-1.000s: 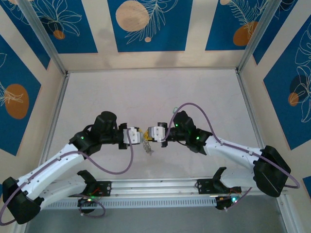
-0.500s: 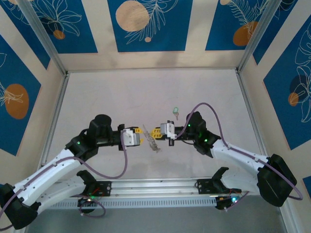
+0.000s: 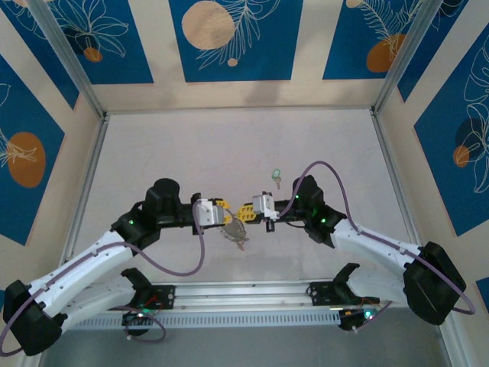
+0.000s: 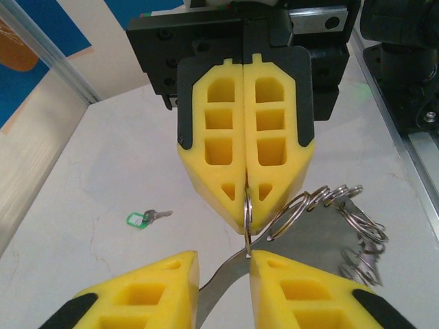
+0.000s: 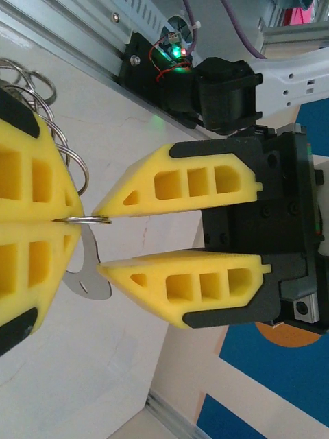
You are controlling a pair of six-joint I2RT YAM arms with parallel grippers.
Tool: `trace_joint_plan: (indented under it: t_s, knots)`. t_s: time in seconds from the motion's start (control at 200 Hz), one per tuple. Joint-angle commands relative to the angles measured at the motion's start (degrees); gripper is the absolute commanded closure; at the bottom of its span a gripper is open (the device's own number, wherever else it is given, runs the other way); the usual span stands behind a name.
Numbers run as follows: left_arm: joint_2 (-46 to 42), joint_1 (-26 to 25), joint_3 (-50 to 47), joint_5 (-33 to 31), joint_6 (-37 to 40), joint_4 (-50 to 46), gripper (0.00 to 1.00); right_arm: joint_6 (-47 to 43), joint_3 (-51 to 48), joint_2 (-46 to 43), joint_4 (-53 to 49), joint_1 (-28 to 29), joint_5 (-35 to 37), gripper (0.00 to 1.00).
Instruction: Put the keys on the keyring
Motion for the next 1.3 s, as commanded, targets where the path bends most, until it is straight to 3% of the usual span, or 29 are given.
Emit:
trace_joint_plan:
  t_s: [0.0,0.44,0.525,0.61,0.75,0.82,0.975,1.08,1.195,1.295]
  knots:
    - [0.22,-0.65,-0.05,2.27,0.14,1.11,0.76,1.65,1.97,0.6,2.06,-0.25,-3.04,1.0]
    - [1.18,-0.67,-0.42,5.05,0.33,1.16,0.83,1.5,3.21,2.61,1.68,0.43,-3.26,1.0]
    - [1.77,-0.67,-0.33,6.18,0.67,0.56,0.88,1.03,3.62,2.74,0.88,0.77,-2.52,1.0]
    - [2.93,-0.67,0.99,7.03,2.76,-2.94,1.0,1.52,2.94,2.87,2.77,0.75,-2.2,1.0]
    - [2.85,-0.61,2.02,5.51,3.05,-4.74,1.0,-0.37,3.46,3.01,0.08,0.8,-0.7,1.0]
    - [2.92,-0.67,3.38,3.19,3.87,-7.34,1.0,-1.63,3.17,2.42,-1.37,0.91,1.77,0.88]
    - [5.75,-0.83,9.84,-0.14,6.55,-18.04,1.0,-7.64,6.25,2.1,-12.2,1.73,7.95,0.78]
    - [6.79,-0.85,11.58,0.23,3.96,-18.2,1.0,-8.89,7.68,2.49,-14.83,2.68,10.72,0.78]
    - [8.12,-0.58,13.25,4.13,-0.39,-17.65,1.0,-8.4,8.91,2.89,-16.5,2.94,10.75,0.89]
    - [9.71,0.22,15.22,7.62,-5.06,-17.75,1.0,-7.97,9.7,2.85,-17.88,3.13,10.72,0.88]
